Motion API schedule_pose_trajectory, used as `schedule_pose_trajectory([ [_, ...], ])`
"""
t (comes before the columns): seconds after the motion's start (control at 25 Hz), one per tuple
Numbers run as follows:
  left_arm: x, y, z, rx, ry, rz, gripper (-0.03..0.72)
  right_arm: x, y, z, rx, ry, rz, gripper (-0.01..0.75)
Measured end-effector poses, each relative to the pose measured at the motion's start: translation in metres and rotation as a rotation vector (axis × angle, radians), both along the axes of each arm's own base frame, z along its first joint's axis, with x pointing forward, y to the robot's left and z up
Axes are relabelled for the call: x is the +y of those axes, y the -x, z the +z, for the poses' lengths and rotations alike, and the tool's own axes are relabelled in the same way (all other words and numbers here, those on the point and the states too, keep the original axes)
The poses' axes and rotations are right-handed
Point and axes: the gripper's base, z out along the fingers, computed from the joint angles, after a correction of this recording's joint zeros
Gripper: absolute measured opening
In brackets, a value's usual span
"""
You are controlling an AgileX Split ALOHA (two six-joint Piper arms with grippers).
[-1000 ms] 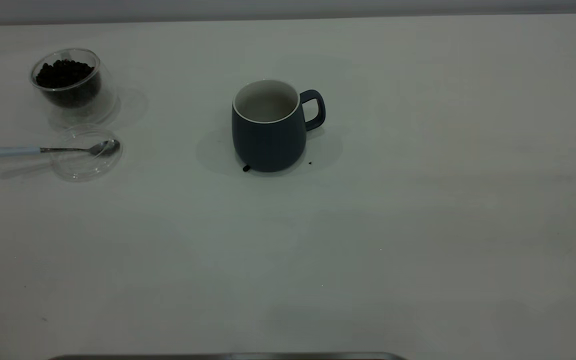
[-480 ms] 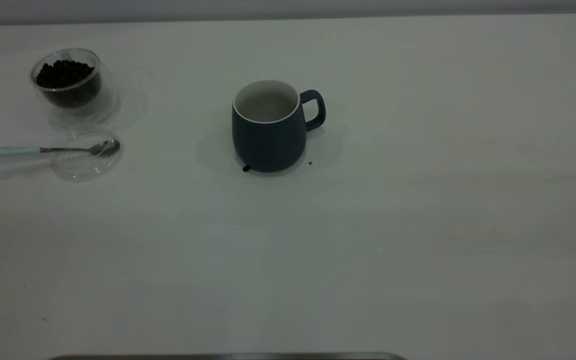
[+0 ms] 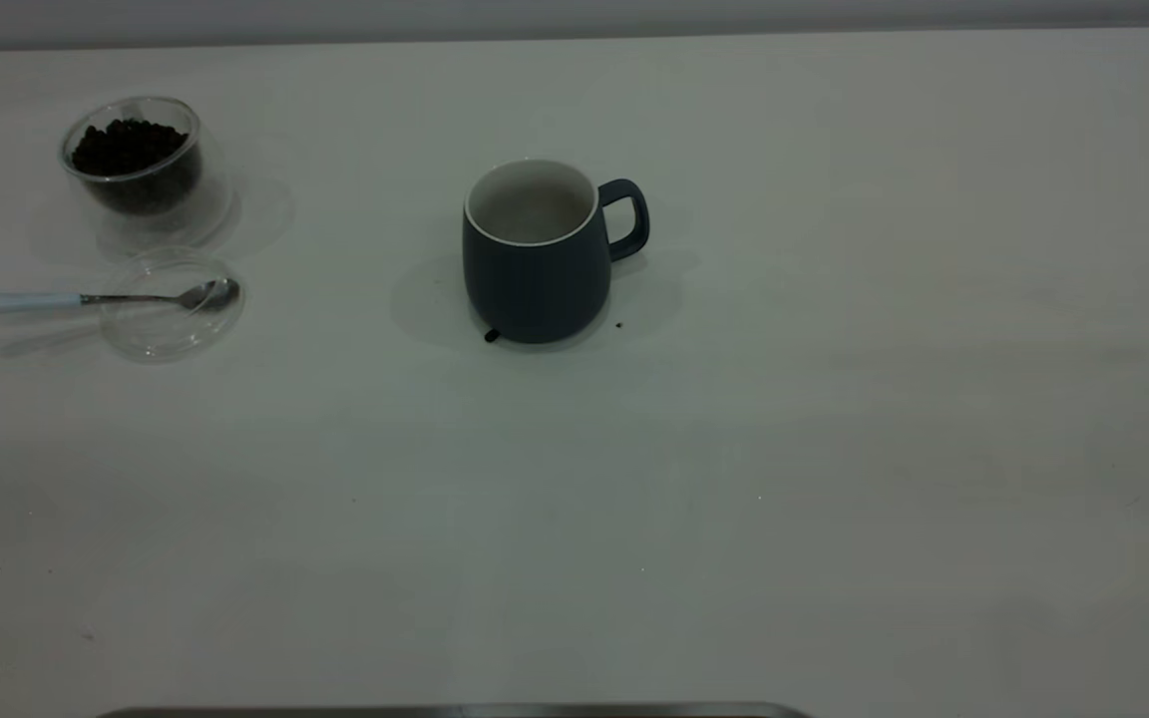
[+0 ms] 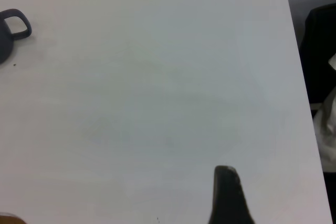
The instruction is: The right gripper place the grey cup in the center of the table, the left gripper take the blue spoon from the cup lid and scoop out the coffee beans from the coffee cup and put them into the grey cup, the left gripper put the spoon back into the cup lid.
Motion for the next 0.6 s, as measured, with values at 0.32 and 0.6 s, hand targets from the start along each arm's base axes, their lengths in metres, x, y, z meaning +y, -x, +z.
schedule_pose_trajectory([
  [0.32,0.000,0.004,0.001,-0.030,0.000,0.000,0.450,0.000,0.000,0.000,0.000,0.000,0.000,0.461],
  [0.6,0.000,0.024,0.002,-0.175,0.004,0.008,0.450,0.000,0.000,0.000,0.000,0.000,0.000,0.461],
])
